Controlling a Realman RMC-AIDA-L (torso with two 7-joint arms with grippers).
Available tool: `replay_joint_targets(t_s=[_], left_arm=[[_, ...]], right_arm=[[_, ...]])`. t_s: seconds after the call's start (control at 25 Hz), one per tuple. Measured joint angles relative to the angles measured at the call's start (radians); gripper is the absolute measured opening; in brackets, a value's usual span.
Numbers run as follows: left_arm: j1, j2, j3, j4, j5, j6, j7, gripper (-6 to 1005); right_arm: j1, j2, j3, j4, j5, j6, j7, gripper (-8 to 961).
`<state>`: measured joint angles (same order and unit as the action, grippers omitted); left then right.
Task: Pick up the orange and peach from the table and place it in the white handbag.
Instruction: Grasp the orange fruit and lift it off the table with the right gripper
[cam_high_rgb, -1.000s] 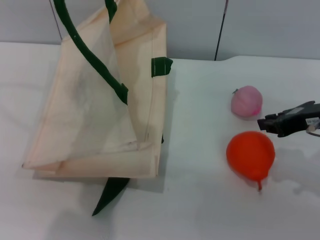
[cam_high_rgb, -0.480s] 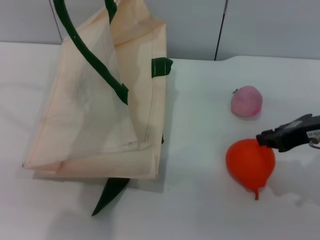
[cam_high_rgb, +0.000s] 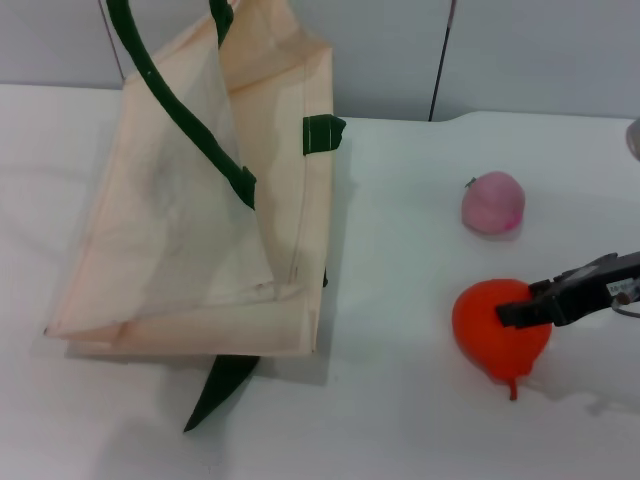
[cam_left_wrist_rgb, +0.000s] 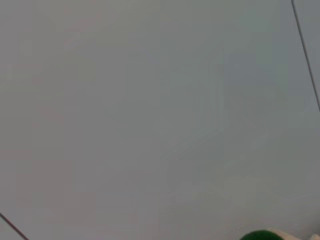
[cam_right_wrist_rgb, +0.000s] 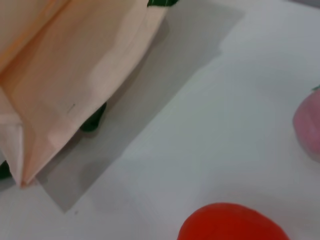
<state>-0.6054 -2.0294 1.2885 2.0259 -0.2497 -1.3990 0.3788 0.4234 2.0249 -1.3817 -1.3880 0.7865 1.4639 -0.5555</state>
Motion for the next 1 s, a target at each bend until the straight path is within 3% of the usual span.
replay_joint_targets(t_s=[0.44, 0.8, 1.0], left_arm=[[-0.003, 0.0, 0.0, 0.001, 0.008, -0.002, 0.0, 122], [-0.004, 0.0, -0.001, 0.0, 0.007, -0.001, 0.001, 121], [-0.004, 0.0, -0.001, -0.001, 0.007, -0.001, 0.001, 121]], right_arm=[[0.063, -0.002, 0.009, 0.078, -0.086, 0.025, 0.001, 854], [0.075, 0.0, 0.01, 0.095, -0.077, 0.003, -0.001, 882], [0.104, -0.001, 0.011, 0.176, -0.078, -0.042, -0.013, 871]])
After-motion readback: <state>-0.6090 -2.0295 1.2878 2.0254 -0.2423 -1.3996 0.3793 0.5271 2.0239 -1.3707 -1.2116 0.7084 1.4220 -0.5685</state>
